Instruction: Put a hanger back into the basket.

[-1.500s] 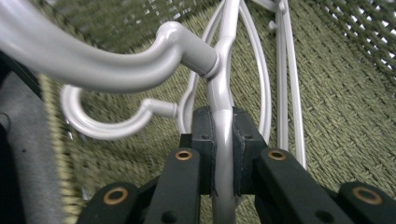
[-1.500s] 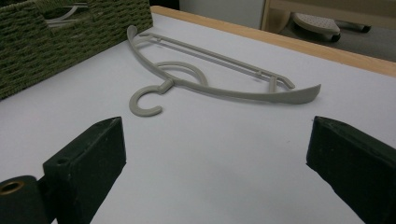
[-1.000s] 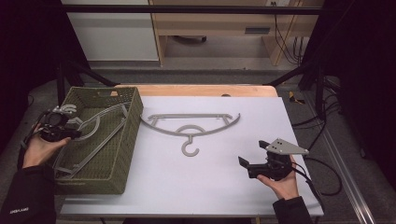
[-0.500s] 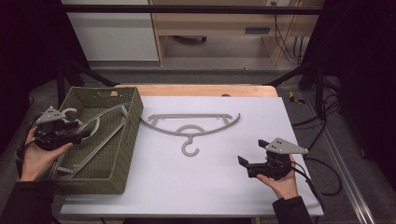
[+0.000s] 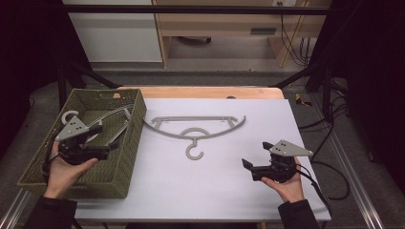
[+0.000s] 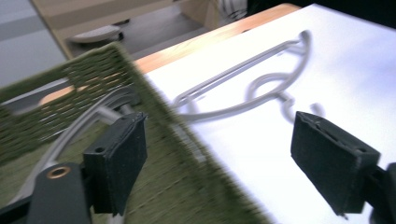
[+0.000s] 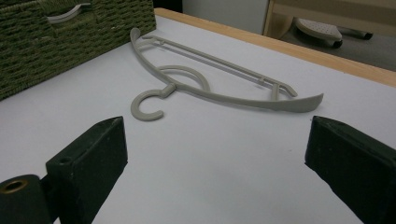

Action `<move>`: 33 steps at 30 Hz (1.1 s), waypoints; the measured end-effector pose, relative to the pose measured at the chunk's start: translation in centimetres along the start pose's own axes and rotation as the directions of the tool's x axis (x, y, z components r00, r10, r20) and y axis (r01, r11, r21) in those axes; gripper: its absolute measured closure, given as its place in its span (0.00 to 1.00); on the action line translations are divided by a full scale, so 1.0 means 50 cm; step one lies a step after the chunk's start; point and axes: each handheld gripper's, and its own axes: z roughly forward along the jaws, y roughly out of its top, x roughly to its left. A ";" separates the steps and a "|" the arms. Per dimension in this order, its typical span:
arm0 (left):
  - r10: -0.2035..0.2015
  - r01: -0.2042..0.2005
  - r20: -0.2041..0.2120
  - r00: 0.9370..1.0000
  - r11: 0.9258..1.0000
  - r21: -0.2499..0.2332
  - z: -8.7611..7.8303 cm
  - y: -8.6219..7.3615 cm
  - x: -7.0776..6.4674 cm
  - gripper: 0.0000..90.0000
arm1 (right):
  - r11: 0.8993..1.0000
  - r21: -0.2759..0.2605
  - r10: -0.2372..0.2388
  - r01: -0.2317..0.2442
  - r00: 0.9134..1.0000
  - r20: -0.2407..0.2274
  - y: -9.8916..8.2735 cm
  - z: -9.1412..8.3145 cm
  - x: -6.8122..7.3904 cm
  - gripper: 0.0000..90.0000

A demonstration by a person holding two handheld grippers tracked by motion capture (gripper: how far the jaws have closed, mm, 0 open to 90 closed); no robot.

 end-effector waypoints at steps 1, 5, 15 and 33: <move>0.003 -0.003 0.005 1.000 1.000 -0.006 0.003 0.000 -0.011 0.19 | 1.000 0.003 0.000 0.000 1.000 -0.002 0.002 0.001 0.001 0.07; -0.004 0.005 0.041 0.999 1.000 -0.026 0.019 -0.002 -0.054 0.16 | 1.000 0.003 -0.013 0.013 1.000 -0.013 0.013 0.010 0.006 0.07; 0.005 0.000 0.100 0.995 0.999 -0.047 0.057 -0.018 -0.154 0.13 | 0.999 0.026 -0.045 0.046 0.998 -0.043 0.036 0.046 0.025 0.09; 0.024 -0.024 0.159 0.987 1.000 -0.002 0.104 -0.061 -0.226 0.13 | 0.988 0.112 -0.098 0.105 0.993 -0.063 0.078 0.143 0.020 0.13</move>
